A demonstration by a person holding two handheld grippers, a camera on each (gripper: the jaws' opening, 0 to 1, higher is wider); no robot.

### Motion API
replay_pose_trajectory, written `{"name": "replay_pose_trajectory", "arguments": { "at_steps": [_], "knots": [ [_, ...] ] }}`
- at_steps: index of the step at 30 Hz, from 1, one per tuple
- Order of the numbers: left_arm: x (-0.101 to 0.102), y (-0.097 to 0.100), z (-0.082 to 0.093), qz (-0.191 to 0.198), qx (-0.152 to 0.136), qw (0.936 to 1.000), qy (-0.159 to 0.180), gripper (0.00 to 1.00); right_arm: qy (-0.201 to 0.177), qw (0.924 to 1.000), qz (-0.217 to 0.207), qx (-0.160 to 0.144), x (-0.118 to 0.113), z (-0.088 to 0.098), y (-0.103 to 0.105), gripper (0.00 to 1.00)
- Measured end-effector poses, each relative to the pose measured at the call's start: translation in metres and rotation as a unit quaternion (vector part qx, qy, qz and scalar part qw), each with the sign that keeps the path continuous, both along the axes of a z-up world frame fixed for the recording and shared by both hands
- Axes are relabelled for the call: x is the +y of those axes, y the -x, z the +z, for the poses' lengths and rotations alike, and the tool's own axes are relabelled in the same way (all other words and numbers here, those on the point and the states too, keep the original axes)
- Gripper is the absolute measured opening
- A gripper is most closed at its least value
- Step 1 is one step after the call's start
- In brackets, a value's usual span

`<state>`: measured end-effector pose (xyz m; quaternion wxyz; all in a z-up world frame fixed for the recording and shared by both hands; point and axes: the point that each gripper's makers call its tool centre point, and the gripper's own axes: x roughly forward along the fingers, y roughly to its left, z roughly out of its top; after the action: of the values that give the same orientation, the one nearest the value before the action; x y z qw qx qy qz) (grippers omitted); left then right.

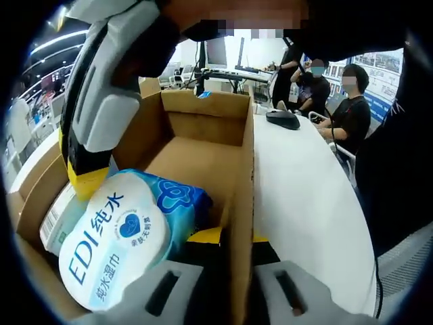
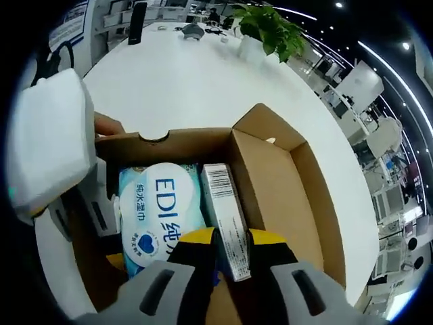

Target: Operate the shoe box by opening the lid, removing the specified soft item, and placing it in the target area until the item is outside and the box remains undamaged.

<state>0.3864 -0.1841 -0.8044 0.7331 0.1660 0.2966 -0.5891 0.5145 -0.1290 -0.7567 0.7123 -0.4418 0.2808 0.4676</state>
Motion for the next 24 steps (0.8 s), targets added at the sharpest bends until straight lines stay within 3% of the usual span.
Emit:
{"name": "replay_pose_trajectory", "arguments": {
  "at_steps": [2,15,24],
  "knots": [
    [0.000,0.000,0.000,0.000,-0.001,1.0000,0.000,0.02,-0.001,0.9998,0.020,-0.004,-0.001,0.000,0.001,0.15],
    [0.000,0.000,0.000,0.000,-0.001,1.0000,0.000,0.02,0.004,0.9999,-0.009,-0.007,-0.031,0.000,0.000,0.15],
    [0.000,0.000,0.001,0.002,0.002,1.0000,0.000,0.02,0.013,0.9984,-0.055,-0.001,-0.067,0.001,0.000,0.15]
  ]
}}
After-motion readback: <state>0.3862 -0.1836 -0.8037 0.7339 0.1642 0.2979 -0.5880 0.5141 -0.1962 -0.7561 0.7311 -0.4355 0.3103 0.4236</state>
